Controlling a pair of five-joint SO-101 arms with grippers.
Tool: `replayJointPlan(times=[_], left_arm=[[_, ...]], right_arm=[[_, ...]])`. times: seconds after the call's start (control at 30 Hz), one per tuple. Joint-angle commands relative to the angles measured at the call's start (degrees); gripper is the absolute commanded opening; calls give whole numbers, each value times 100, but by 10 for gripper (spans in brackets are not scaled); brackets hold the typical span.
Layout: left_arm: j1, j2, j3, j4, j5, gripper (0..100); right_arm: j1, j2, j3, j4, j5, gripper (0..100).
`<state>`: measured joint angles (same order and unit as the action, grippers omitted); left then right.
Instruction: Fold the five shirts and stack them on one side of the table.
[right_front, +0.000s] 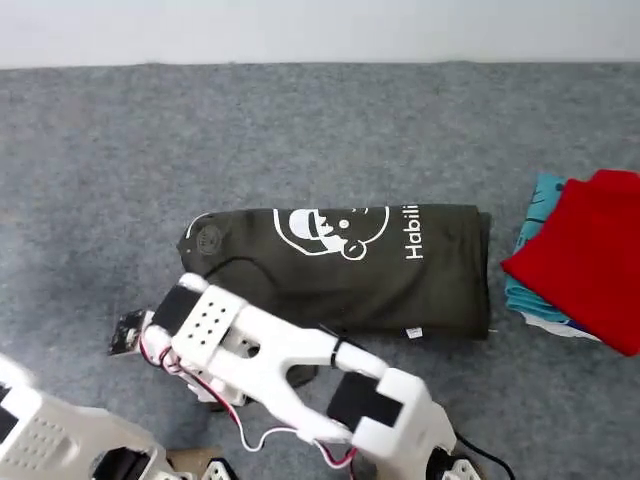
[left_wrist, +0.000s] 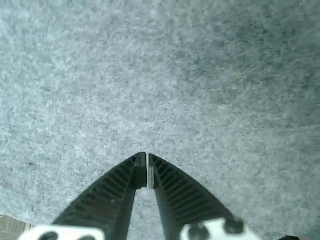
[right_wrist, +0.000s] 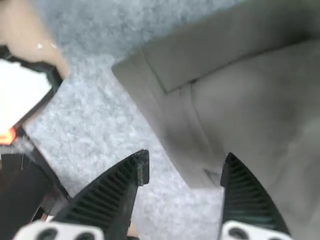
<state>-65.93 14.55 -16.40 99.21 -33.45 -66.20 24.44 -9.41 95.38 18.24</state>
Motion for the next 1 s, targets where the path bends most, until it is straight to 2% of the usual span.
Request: replayJointPlan(times=[0.0,0.13,0.3,0.37,0.67,0.97], left_arm=[[-79,-378,-31,114,-70,16],[-88,-396,-31,114,-70,16],[-88,-396,-22,114,-70,16],[-88,-396,-22,114,-70,16],[-62,-396,-22,114,-70,16],[-35,-404,-31,114,-70,16]], right_arm=[[-40,224,-44,-251,-88,238],[57,620,-44,-418,-53,223],[242,734,-53,-558,-35,50],[347,558,-53,-558,-35,20],[813,-567,-53,-505,448,13],[1587,-1613,-53,-418,492,13]])
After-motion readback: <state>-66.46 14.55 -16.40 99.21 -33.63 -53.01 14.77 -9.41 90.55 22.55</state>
